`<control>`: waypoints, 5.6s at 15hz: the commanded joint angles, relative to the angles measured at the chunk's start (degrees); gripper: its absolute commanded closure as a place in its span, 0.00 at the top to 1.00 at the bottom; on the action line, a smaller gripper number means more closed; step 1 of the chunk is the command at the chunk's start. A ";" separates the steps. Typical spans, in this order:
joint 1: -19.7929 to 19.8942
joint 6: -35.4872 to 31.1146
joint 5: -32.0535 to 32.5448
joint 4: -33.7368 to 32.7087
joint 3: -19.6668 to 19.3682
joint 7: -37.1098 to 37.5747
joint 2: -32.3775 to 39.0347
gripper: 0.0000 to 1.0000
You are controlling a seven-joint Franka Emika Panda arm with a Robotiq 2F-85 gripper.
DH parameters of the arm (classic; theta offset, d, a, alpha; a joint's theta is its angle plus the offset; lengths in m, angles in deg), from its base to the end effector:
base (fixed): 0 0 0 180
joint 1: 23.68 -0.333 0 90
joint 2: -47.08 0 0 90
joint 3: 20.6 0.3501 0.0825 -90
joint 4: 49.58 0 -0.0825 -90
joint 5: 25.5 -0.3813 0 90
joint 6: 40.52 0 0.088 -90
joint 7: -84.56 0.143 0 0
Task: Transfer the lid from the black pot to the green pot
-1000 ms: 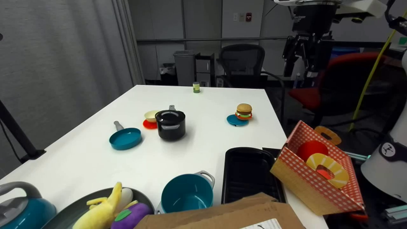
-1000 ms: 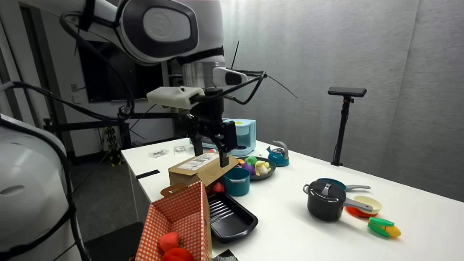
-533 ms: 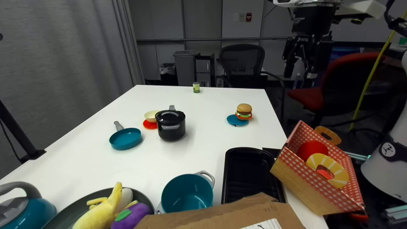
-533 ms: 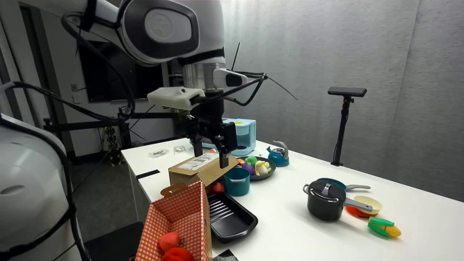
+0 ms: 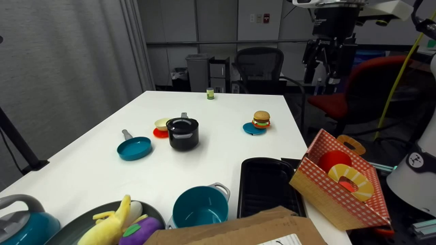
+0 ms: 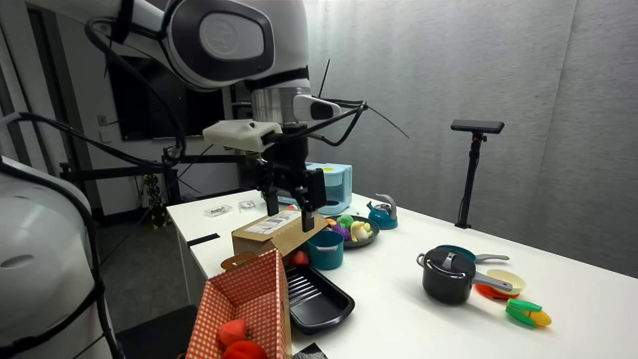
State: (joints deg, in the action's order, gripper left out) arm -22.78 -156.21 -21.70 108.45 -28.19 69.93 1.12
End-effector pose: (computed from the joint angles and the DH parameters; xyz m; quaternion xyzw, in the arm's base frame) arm 0.2841 -0.0462 0.4296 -0.9957 -0.0856 -0.0326 0.0115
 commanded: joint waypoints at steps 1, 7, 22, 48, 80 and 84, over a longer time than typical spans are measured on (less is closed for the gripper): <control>0.03 0.15 -0.05 -0.11 0.06 -0.01 0.01 1.00; 0.03 0.15 -0.05 -0.11 0.06 -0.01 0.01 1.00; 0.23 -1.63 0.22 -0.63 -0.15 0.04 2.67 1.00; 4.13 -23.95 0.59 -22.07 -0.05 5.32 41.67 0.90; 4.33 -31.04 -0.24 -39.75 0.76 6.59 60.89 1.00; 4.38 -30.12 -0.95 -44.15 1.02 7.46 64.25 1.00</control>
State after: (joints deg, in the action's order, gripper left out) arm -19.48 -186.29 -21.84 68.58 -28.33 76.23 62.20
